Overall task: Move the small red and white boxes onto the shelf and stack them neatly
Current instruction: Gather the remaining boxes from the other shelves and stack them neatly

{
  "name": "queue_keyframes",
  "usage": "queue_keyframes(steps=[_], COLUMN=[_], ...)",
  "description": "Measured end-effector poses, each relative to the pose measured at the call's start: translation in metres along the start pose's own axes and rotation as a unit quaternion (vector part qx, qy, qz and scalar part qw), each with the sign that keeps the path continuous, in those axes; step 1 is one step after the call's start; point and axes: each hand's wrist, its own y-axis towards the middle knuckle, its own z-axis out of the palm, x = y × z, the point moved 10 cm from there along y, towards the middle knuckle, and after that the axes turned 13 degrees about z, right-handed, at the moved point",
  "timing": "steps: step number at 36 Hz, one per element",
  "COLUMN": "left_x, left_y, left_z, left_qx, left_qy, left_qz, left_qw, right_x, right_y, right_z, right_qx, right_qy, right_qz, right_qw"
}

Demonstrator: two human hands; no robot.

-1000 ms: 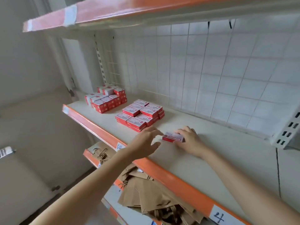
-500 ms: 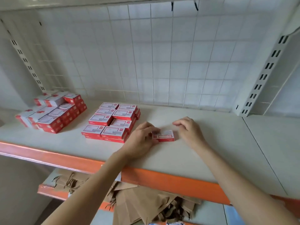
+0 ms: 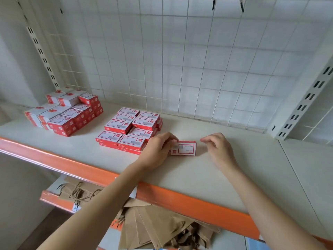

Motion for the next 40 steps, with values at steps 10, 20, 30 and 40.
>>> queue_keyframes(steps=[10,20,30,40], left_x=[-0.001,0.002,-0.011,-0.026], left_y=[-0.004,-0.004,-0.005,-0.006], left_z=[0.012,0.012,0.024,0.024], left_qx=[0.050,0.045,0.077,0.090], left_qy=[0.020,0.042,0.072,0.103], left_qz=[0.017,-0.013,0.054,0.086], left_qw=[0.998,0.998,0.993,0.987], right_x=[-0.001,0.001,0.011,0.019], right_y=[0.001,0.000,-0.007,-0.017], right_z=[0.001,0.004,0.015,0.034], right_qx=[0.003,0.018,0.068,0.128], right_qy=[-0.002,-0.002,-0.018,-0.136], right_qz=[-0.006,-0.005,-0.027,-0.064], right_qw=[1.000,1.000,0.997,0.980])
